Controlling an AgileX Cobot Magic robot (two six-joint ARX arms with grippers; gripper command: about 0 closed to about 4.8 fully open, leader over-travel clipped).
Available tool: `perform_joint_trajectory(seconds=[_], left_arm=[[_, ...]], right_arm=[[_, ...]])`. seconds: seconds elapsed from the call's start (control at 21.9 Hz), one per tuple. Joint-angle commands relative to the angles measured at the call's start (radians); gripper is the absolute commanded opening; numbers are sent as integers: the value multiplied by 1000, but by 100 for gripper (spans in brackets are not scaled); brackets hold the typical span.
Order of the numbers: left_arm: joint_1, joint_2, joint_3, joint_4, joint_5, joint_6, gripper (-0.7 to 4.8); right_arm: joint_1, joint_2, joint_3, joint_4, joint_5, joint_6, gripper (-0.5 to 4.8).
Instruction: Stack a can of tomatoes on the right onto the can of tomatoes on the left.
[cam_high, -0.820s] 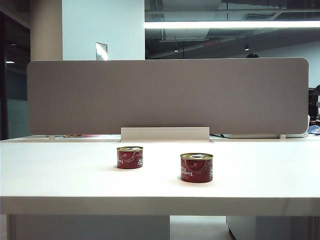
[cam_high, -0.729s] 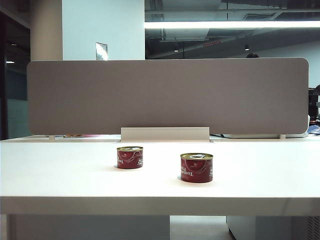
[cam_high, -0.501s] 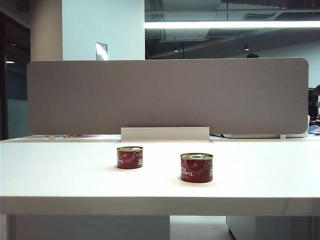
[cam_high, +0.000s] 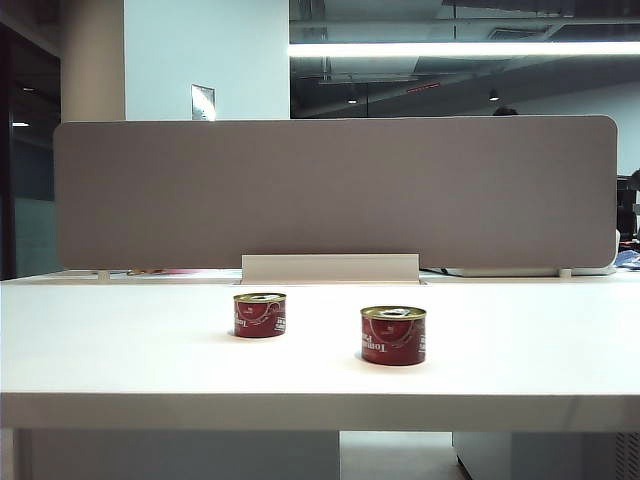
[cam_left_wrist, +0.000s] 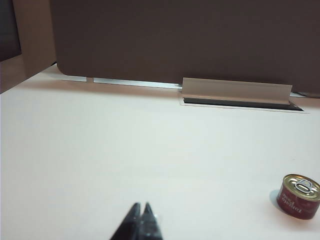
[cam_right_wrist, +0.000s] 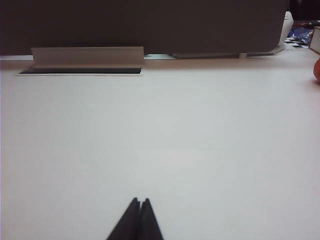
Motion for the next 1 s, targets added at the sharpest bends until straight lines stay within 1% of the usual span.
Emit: perform_joint_trajectory(seconds=[0.05,0.32,0.46,0.68,0.77,1.0], left_arm=[[1,1,4,11,3,4,-6],[1,1,4,10,4,3,-6],[1,1,4,-3,10,3,-6],[1,1,3,-32,11,3,-6],[1,1,3,-35,11,3,-6],[1,1,3,-35,11,4,-6]], right_arm=[[0,-2,-6,15,-37,25,-1],[5,-2,5,51,-102,40,-2],[5,3,64,26,-105,65,-2],[5,21,143,-36,-104,64,-2],[5,48,174,-51,-104,64,-2],[5,217,274,-66,-109,63,-2]])
